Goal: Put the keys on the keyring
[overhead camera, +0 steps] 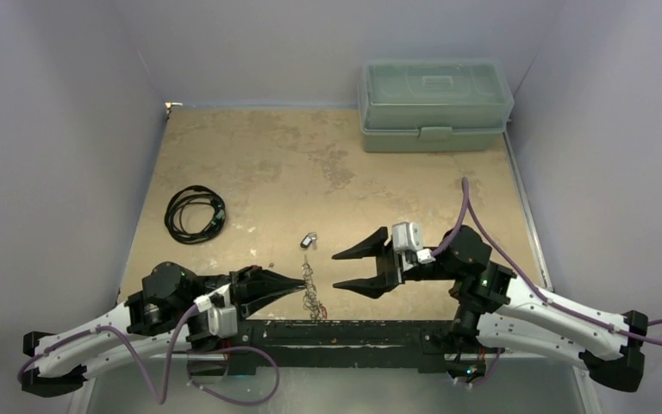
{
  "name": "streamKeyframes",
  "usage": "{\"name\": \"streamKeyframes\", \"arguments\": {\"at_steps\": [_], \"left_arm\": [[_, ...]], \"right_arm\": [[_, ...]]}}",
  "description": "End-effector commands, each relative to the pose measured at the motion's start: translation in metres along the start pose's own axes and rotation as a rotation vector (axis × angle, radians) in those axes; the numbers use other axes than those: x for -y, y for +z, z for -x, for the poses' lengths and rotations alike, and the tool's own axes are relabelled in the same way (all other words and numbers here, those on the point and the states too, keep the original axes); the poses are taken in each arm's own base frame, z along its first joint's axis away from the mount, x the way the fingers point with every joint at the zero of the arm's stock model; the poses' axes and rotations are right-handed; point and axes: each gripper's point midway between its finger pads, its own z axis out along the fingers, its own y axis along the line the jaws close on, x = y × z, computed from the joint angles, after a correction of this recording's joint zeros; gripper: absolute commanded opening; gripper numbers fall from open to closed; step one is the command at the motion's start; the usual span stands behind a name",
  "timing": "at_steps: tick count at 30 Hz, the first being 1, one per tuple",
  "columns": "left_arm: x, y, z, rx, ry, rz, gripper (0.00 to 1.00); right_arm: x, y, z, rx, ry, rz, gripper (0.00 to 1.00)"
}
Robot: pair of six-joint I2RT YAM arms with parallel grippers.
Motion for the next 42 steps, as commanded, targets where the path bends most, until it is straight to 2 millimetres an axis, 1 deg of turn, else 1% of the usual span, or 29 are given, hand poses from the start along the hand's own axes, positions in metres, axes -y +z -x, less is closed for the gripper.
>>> {"name": "streamKeyframes", "arguments": {"at_steps": [1,3,9,14,17,25,31,36,38,42], "left_arm": [[-0.006,0.002,0.024,0.107,-0.028,0.026,0.0],[-0.006,0.002,0.024,0.109,-0.037,0.027,0.0],[-0.009,0.002,0.023,0.118,-0.054,0.047,0.0],[-0.013,0.004,0.024,0.142,-0.09,0.065,0.0],[-0.015,0.005,0.024,0.154,-0.111,0.073,0.0],[-0.015,0.006,0.021,0.158,-0.12,0.059,0.0],[-0.013,0.006,0.021,0.16,-0.123,0.05,0.0],[-0.012,0.006,0.019,0.152,-0.125,0.042,0.0],[-0.011,0.006,0.018,0.149,-0.126,0.038,0.0],[-0.01,0.006,0.017,0.143,-0.126,0.031,0.0]], "right_arm": [[-0.005,0.008,0.036,0.16,-0.153,0.059,0.5],[-0.007,0.013,0.038,0.168,-0.156,0.074,0.45],[-0.017,0.02,0.041,0.194,-0.165,0.115,0.41],[-0.021,0.032,0.027,0.151,-0.167,0.124,0.41],[-0.022,0.037,0.023,0.142,-0.17,0.123,0.41],[-0.021,0.04,0.032,0.177,-0.193,0.095,0.37],[-0.015,0.044,0.026,0.16,-0.195,0.07,0.36],[-0.013,0.046,0.026,0.161,-0.196,0.057,0.32],[-0.012,0.046,0.027,0.16,-0.199,0.056,0.28],[-0.012,0.048,0.024,0.144,-0.199,0.056,0.24]]}}
